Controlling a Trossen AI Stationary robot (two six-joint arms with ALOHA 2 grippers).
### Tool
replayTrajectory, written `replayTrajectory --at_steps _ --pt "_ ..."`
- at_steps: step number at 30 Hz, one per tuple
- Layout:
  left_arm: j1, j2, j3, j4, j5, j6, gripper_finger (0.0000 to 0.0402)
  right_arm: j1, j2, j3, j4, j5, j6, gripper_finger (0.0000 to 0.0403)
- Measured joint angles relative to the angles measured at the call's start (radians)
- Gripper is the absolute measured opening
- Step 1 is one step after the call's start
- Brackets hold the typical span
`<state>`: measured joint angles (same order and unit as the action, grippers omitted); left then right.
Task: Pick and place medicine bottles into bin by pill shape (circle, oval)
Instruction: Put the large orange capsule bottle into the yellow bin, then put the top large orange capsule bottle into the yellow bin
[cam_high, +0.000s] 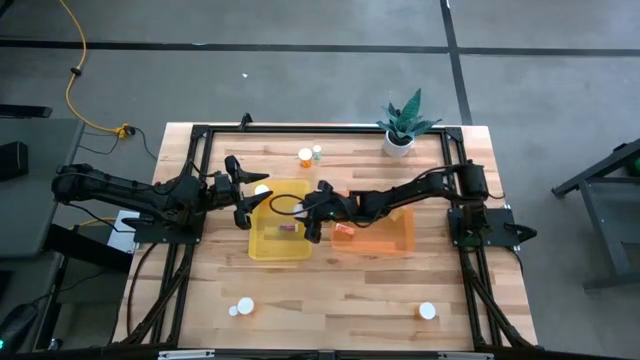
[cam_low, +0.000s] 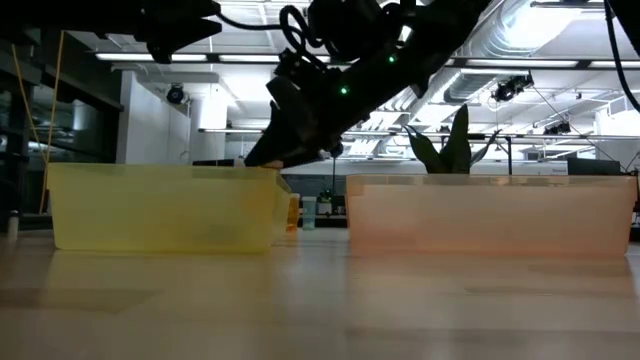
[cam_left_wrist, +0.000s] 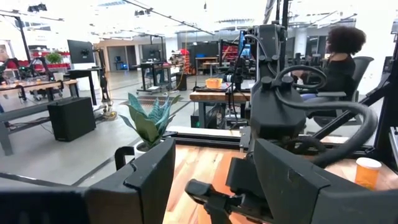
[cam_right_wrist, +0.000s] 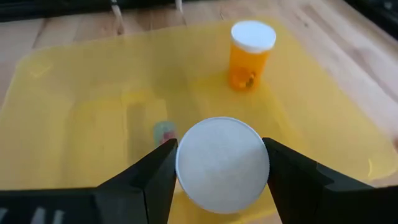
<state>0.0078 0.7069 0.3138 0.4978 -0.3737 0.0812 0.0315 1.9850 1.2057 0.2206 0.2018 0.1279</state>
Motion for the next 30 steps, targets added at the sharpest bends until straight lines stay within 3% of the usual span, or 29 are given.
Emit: replayTrajectory --at_steps 6,13,21,26,30 --pt "0.0 0.0 0.0 0.0 0.0 0.0 0.0209 0.0 0.0 0.0 -0.022 -0.016 0.028 0.0222" --pt "0.0 0.0 0.0 0.0 0.0 0.0 0.0209 0.002 0.0 0.0 -0.003 -0.015 0.021 0.0272" --pt "-0.001 0.0 0.0 -0.017 0.0 -0.003 0.0209 0.004 -0.053 -0.006 0.019 -0.012 -0.077 0.0291" --pt "-0.012 0.0 0.0 -0.035 0.0 -0.002 0.0209 0.012 -0.142 -0.105 0.072 0.064 -0.11 0.0291" --pt "-0.023 0.0 0.0 -0.032 0.0 0.001 0.0209 0.008 -0.267 -0.274 0.249 0.083 -0.114 0.0291"
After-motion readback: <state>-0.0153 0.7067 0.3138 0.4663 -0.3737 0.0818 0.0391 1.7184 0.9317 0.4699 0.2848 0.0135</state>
